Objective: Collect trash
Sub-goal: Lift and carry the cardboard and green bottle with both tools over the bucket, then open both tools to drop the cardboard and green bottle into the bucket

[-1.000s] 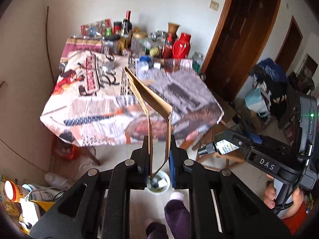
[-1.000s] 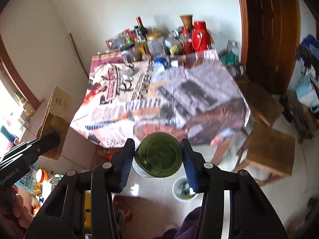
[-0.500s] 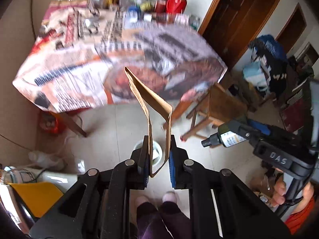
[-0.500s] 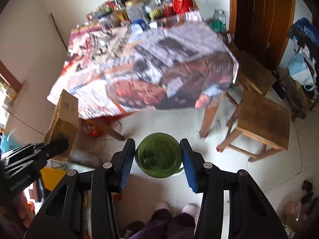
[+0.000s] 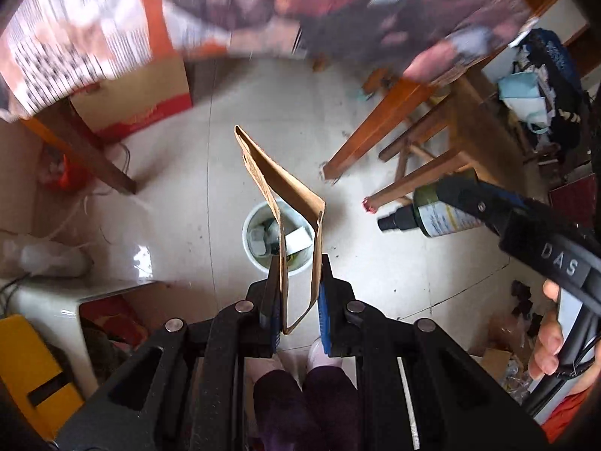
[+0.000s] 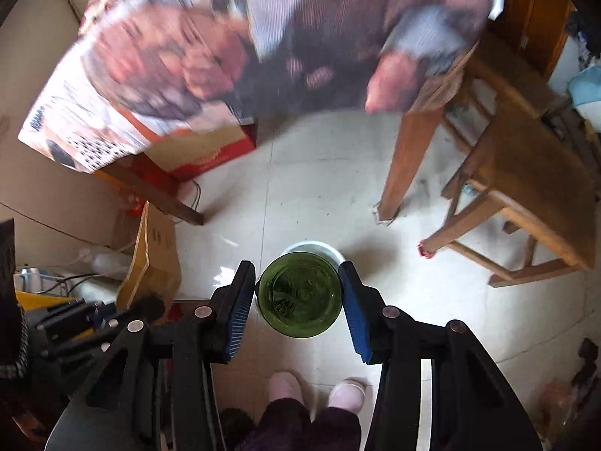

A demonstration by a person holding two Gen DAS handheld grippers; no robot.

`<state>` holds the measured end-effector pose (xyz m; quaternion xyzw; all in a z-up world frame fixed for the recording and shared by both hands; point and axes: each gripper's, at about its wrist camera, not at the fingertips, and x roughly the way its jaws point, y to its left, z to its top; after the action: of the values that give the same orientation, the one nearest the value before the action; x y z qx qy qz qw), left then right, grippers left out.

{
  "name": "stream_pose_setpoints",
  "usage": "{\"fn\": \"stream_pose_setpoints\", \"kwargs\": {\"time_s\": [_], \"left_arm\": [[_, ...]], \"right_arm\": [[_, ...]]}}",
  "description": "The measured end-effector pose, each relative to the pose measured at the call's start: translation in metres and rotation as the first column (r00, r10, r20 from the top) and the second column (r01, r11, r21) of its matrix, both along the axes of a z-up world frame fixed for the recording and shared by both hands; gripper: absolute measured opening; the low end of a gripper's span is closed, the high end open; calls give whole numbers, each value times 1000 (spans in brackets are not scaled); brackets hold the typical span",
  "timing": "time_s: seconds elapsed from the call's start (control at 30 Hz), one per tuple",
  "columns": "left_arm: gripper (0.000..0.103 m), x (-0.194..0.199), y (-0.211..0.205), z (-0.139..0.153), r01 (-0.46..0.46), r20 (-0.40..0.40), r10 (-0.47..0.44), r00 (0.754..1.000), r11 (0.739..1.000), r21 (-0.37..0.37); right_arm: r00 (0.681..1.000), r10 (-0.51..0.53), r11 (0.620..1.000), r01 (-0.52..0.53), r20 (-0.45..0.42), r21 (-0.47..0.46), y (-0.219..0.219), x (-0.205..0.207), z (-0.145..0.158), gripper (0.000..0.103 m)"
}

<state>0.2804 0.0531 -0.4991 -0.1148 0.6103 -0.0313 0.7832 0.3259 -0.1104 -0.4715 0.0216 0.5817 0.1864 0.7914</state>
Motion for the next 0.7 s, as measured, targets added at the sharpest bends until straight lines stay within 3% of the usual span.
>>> {"fn": "stream_pose_setpoints", "kwargs": {"time_s": [0.2, 0.3, 0.7], "left_arm": [[15, 5, 12, -70, -53, -44, 52, 998, 999, -13], [15, 10, 13, -96, -72, -62, 71, 996, 997, -15], [16, 47, -17, -161, -21, -125, 14, 992, 998, -53]], "right_arm": [[997, 68, 997, -66, -45, 38, 25, 13, -60, 44], [990, 75, 997, -71, -122, 38, 31, 17, -85, 55], [990, 41, 997, -50, -135, -61, 4, 27, -108, 55]]}}
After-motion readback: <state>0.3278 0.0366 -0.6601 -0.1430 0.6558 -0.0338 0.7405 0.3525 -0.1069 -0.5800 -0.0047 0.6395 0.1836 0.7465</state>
